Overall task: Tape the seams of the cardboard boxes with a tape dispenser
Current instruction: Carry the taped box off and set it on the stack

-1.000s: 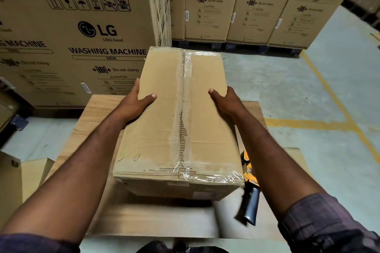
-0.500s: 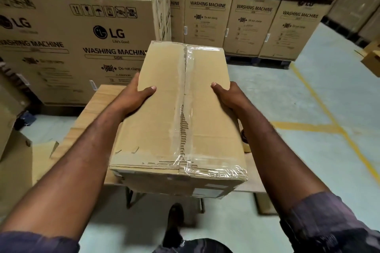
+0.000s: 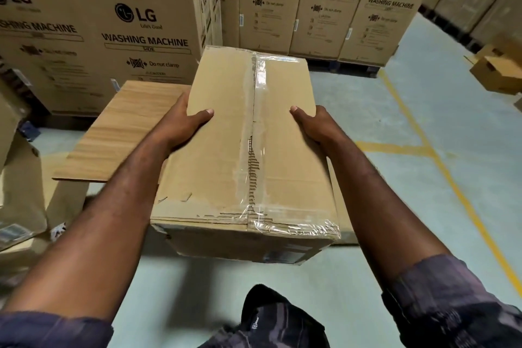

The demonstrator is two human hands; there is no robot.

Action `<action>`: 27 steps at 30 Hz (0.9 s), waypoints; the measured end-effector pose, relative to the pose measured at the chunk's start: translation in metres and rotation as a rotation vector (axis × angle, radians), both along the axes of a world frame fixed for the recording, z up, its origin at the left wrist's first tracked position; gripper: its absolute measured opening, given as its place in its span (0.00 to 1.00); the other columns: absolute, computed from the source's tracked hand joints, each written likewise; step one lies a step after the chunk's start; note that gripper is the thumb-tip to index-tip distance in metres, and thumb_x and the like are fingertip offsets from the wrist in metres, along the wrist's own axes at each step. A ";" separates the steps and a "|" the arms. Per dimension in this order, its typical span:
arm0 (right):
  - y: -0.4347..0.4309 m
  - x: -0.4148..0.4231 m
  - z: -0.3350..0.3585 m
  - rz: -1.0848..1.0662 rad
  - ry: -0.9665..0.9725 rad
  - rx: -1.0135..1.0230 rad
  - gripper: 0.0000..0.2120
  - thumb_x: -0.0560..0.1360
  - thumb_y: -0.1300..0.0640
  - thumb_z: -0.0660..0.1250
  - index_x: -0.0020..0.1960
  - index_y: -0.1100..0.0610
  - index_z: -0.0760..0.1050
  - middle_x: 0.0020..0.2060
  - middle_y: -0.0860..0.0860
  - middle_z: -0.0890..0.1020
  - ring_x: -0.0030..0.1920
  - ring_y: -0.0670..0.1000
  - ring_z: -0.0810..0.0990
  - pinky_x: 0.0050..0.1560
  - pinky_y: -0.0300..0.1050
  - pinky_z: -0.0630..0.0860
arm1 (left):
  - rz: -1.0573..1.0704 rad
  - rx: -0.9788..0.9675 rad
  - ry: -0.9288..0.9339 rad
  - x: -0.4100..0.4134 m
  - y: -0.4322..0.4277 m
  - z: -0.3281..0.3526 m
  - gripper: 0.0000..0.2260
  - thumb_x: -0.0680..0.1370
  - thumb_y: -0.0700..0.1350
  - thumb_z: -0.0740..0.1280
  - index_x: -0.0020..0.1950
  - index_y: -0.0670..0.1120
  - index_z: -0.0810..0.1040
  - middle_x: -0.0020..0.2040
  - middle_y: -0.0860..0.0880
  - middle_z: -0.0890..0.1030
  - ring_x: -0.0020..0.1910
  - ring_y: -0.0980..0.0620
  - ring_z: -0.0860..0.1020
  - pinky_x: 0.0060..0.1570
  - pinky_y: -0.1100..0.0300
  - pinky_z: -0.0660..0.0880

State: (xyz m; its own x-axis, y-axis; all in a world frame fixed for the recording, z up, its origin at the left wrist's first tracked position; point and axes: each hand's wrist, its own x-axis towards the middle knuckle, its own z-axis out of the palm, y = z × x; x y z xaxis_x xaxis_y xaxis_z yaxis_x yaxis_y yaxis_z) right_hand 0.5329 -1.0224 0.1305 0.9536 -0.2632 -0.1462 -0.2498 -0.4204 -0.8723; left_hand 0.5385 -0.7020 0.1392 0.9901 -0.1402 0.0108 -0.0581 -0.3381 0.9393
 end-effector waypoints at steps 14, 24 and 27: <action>-0.200 -0.100 -0.009 -0.024 0.006 0.005 0.44 0.63 0.26 0.67 0.69 0.54 0.74 0.58 0.49 0.83 0.57 0.53 0.82 0.62 0.52 0.79 | 0.010 0.044 -0.001 -0.092 -0.201 -0.010 0.24 0.80 0.50 0.69 0.74 0.54 0.67 0.58 0.60 0.78 0.54 0.64 0.77 0.56 0.63 0.74; -0.400 -0.166 -0.037 -0.033 0.009 0.018 0.31 0.76 0.39 0.71 0.70 0.56 0.72 0.60 0.50 0.82 0.59 0.52 0.81 0.63 0.50 0.77 | 0.002 0.062 0.019 -0.160 -0.395 -0.046 0.27 0.78 0.54 0.70 0.75 0.56 0.65 0.64 0.57 0.79 0.62 0.55 0.78 0.66 0.48 0.73; -0.446 -0.172 -0.040 -0.052 0.020 0.018 0.31 0.76 0.39 0.71 0.70 0.56 0.73 0.61 0.52 0.83 0.59 0.53 0.82 0.63 0.50 0.78 | -0.015 0.061 0.055 -0.160 -0.439 -0.050 0.29 0.77 0.56 0.70 0.75 0.56 0.65 0.65 0.57 0.79 0.62 0.55 0.78 0.66 0.47 0.74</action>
State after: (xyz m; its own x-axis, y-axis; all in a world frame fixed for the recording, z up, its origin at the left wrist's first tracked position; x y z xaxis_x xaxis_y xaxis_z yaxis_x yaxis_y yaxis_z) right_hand 0.3609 -1.4684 0.0904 0.9356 -0.3094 -0.1700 -0.2881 -0.3908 -0.8743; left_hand 0.3786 -1.1411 0.0889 0.9868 -0.1534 -0.0524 -0.0125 -0.3944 0.9189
